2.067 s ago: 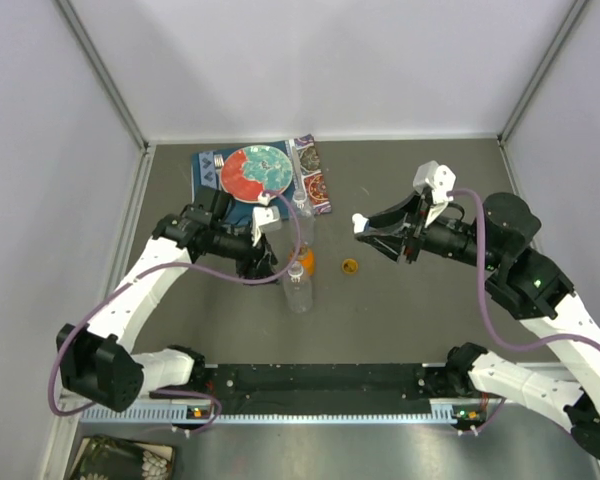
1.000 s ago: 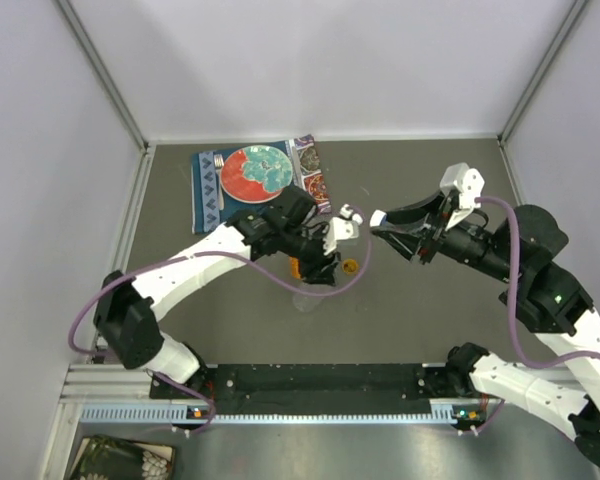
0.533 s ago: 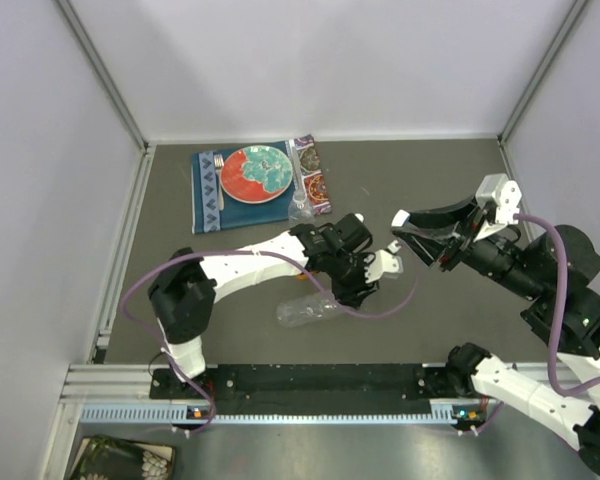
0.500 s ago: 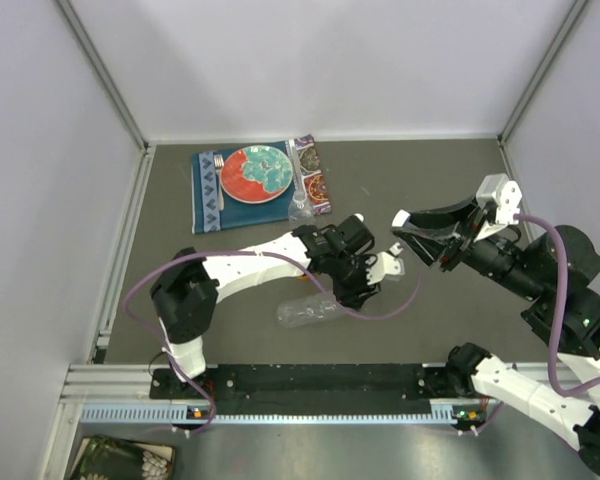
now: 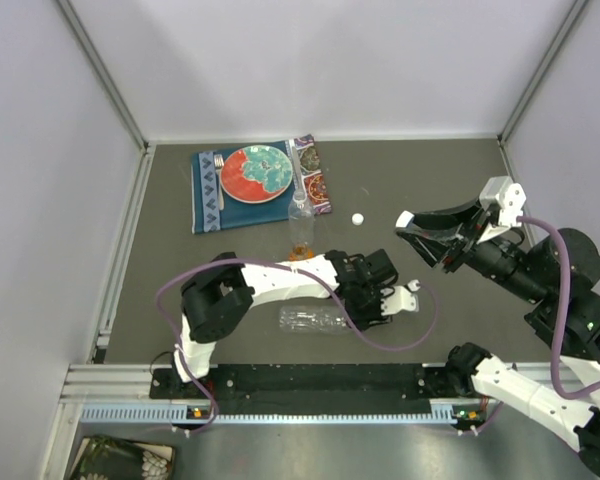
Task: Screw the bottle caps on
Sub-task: Pick up the plastic bottle at the center of the board, then screw the bottle cap onto the plastic bottle.
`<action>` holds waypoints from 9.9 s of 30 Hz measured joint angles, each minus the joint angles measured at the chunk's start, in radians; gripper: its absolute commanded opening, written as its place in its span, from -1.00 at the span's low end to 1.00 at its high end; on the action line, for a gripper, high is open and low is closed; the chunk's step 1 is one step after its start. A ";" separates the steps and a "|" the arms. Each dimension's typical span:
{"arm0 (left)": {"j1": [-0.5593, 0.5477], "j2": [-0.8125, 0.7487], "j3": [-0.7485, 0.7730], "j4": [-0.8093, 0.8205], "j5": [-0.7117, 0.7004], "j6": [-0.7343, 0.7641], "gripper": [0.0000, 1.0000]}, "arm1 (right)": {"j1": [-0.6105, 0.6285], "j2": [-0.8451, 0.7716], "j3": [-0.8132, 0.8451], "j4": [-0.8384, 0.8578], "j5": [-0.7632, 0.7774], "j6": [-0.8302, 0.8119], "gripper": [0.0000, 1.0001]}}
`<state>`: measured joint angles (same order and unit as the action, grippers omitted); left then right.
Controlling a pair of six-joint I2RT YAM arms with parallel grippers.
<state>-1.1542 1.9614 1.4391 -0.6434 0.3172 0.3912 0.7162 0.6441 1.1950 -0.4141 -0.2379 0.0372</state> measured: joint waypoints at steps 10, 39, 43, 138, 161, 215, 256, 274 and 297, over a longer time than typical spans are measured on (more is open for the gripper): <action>-0.032 0.003 -0.042 0.024 -0.067 -0.001 -0.20 | 0.000 -0.013 0.000 -0.006 0.005 0.000 -0.52; -0.077 -0.135 -0.090 0.024 -0.167 0.003 0.96 | 0.000 -0.014 0.000 -0.024 0.014 0.011 -0.40; -0.077 -0.226 -0.078 -0.027 -0.216 0.000 0.96 | 0.000 -0.011 0.003 -0.028 0.013 0.012 -0.37; 0.139 -0.764 0.054 -0.532 -0.436 0.051 0.07 | 0.001 0.190 0.126 -0.241 -0.237 -0.021 -0.47; 0.130 -0.827 0.162 -0.667 -0.261 0.163 0.04 | 0.001 0.436 0.346 -0.492 -0.574 -0.203 -0.42; 0.127 -0.788 0.230 -0.742 -0.219 0.139 0.04 | -0.006 0.396 0.158 -0.225 -0.670 -0.144 -0.51; 0.072 -0.771 0.114 -0.615 -0.632 0.237 0.03 | -0.032 0.439 0.077 -0.083 -0.611 0.143 -0.65; 0.067 -0.784 -0.028 -0.394 -0.863 0.239 0.05 | -0.033 0.478 0.142 -0.108 -0.422 0.394 -0.72; 0.068 -0.830 -0.047 -0.371 -0.876 0.241 0.03 | -0.032 0.477 0.121 -0.064 -0.373 0.592 -0.83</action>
<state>-1.0863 1.1313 1.3918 -1.0142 -0.5591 0.6319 0.6846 1.1213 1.3159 -0.4778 -0.6109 0.6292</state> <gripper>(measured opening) 0.620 0.335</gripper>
